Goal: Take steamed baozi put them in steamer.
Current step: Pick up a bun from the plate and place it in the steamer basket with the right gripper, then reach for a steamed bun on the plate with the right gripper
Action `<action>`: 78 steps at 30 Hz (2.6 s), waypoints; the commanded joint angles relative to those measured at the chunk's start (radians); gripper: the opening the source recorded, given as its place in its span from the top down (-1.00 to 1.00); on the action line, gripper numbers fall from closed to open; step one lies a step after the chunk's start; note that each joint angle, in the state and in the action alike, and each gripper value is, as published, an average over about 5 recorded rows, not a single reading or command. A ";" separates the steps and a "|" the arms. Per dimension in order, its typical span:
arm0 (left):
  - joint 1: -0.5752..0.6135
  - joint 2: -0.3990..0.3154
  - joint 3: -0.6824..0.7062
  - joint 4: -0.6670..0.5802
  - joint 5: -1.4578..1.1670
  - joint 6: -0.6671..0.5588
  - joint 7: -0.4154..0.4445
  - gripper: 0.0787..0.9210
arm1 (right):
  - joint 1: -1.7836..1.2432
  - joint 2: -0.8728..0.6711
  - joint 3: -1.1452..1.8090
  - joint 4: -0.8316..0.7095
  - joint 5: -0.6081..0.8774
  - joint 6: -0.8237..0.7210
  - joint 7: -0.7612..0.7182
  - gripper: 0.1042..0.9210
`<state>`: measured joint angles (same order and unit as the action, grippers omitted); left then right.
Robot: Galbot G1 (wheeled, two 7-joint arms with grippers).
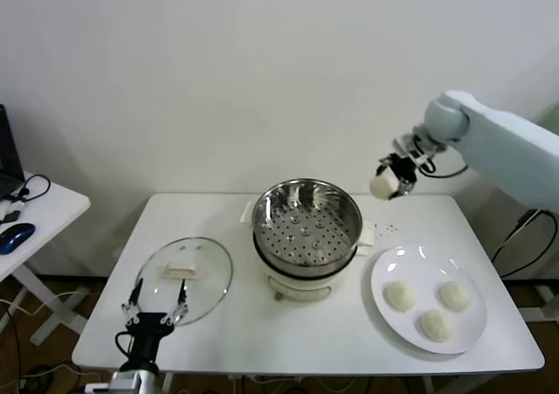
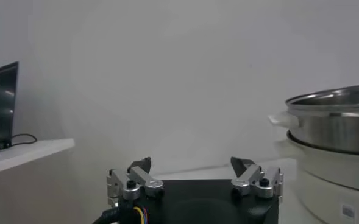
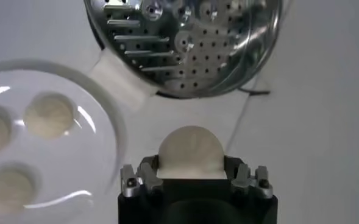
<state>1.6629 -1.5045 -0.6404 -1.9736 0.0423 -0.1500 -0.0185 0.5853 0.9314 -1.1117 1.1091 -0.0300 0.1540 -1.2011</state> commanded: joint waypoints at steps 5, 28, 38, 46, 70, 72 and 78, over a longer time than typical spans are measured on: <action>0.002 0.000 -0.001 -0.003 0.001 -0.001 -0.001 -0.77 | 0.057 0.200 -0.040 0.113 -0.211 0.131 -0.013 -0.43; 0.002 -0.002 0.012 -0.005 0.013 0.007 -0.002 -0.77 | -0.213 0.358 0.012 0.012 -0.615 0.296 0.037 -0.45; 0.015 -0.004 0.014 0.011 0.012 -0.005 -0.004 -0.77 | -0.253 0.364 0.022 0.003 -0.654 0.304 0.045 -0.45; 0.015 -0.007 0.014 0.018 0.011 -0.006 -0.004 -0.77 | -0.268 0.362 0.030 -0.003 -0.668 0.307 0.049 -0.45; 0.001 -0.012 0.015 0.026 0.012 0.001 -0.005 -0.77 | -0.060 0.191 -0.002 0.085 -0.336 0.262 0.008 -0.76; 0.000 -0.011 0.015 0.026 0.011 0.001 -0.005 -0.77 | -0.016 0.148 -0.013 0.095 -0.255 0.229 0.004 -0.76; 0.001 -0.007 0.022 0.020 0.011 0.003 -0.006 -0.77 | 0.172 -0.025 -0.195 0.161 0.162 0.002 -0.017 -0.76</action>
<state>1.6637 -1.5136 -0.6188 -1.9508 0.0538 -0.1474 -0.0247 0.5933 1.0478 -1.1965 1.2220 -0.2111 0.2992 -1.1990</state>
